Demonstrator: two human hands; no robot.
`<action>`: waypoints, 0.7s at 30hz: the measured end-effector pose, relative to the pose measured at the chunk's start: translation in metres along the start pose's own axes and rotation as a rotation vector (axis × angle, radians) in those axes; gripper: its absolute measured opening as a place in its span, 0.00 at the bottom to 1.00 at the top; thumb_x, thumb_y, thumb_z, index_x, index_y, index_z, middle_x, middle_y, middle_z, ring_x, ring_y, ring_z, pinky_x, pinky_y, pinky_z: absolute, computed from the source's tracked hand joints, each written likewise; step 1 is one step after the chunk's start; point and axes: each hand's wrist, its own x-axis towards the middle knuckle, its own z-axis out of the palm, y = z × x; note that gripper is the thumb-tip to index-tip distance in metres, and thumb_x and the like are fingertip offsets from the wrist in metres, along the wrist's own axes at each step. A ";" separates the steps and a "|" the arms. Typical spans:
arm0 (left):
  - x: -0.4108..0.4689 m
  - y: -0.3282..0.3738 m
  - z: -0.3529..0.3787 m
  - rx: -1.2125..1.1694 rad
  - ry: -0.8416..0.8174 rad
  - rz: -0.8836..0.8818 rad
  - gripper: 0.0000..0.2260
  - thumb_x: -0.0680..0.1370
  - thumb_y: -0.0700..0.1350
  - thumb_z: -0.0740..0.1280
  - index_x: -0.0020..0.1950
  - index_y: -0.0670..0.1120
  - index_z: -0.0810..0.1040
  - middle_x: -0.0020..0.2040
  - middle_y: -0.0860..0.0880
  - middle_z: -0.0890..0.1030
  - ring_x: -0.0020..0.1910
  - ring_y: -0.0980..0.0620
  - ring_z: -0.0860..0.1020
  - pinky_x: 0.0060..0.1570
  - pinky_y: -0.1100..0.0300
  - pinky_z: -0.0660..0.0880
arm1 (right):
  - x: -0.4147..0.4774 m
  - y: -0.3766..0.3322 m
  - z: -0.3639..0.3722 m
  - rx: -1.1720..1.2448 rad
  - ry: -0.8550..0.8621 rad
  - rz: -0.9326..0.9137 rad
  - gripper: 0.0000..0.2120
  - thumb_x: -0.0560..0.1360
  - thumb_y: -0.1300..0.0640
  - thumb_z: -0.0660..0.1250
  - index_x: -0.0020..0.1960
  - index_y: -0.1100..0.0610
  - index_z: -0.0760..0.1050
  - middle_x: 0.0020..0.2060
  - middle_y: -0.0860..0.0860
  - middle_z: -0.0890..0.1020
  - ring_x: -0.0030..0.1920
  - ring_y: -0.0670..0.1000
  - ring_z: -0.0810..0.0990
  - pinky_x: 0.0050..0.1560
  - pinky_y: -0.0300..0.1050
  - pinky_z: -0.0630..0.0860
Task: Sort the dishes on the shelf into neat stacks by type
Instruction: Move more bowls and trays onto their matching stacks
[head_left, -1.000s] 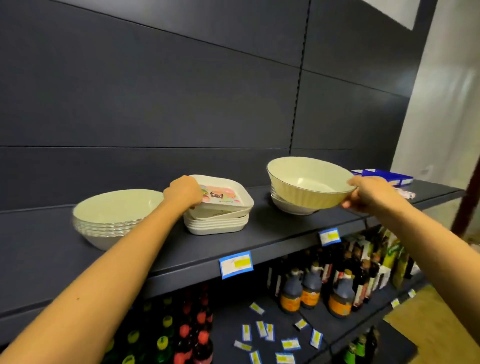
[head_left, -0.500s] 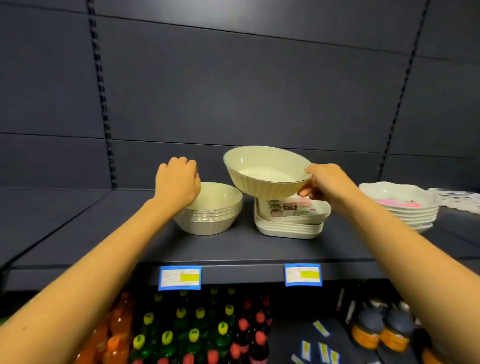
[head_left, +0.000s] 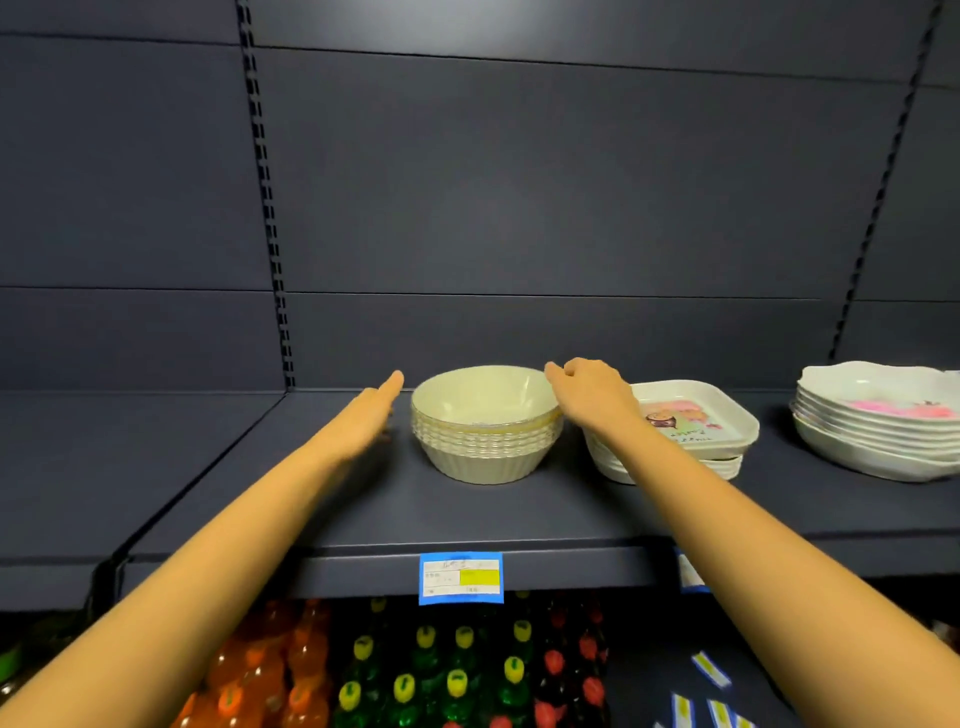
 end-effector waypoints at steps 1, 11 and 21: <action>-0.001 0.001 0.003 -0.026 -0.039 0.010 0.20 0.81 0.57 0.50 0.64 0.48 0.71 0.51 0.50 0.75 0.58 0.47 0.71 0.72 0.51 0.63 | -0.002 0.000 0.002 -0.010 -0.034 -0.005 0.18 0.79 0.49 0.52 0.58 0.60 0.72 0.64 0.61 0.74 0.59 0.62 0.74 0.59 0.51 0.70; 0.012 -0.013 0.007 -0.100 -0.158 0.087 0.12 0.79 0.42 0.53 0.52 0.41 0.76 0.46 0.47 0.80 0.44 0.51 0.77 0.58 0.55 0.70 | -0.024 -0.014 0.021 0.107 -0.137 0.066 0.18 0.78 0.60 0.54 0.65 0.65 0.67 0.66 0.62 0.71 0.65 0.61 0.71 0.60 0.47 0.68; 0.006 0.006 -0.018 0.091 0.050 0.115 0.14 0.80 0.41 0.58 0.61 0.34 0.73 0.65 0.37 0.73 0.60 0.40 0.73 0.60 0.52 0.68 | -0.024 -0.001 -0.004 0.094 -0.157 -0.133 0.11 0.80 0.53 0.55 0.53 0.59 0.71 0.61 0.58 0.74 0.58 0.53 0.71 0.55 0.43 0.65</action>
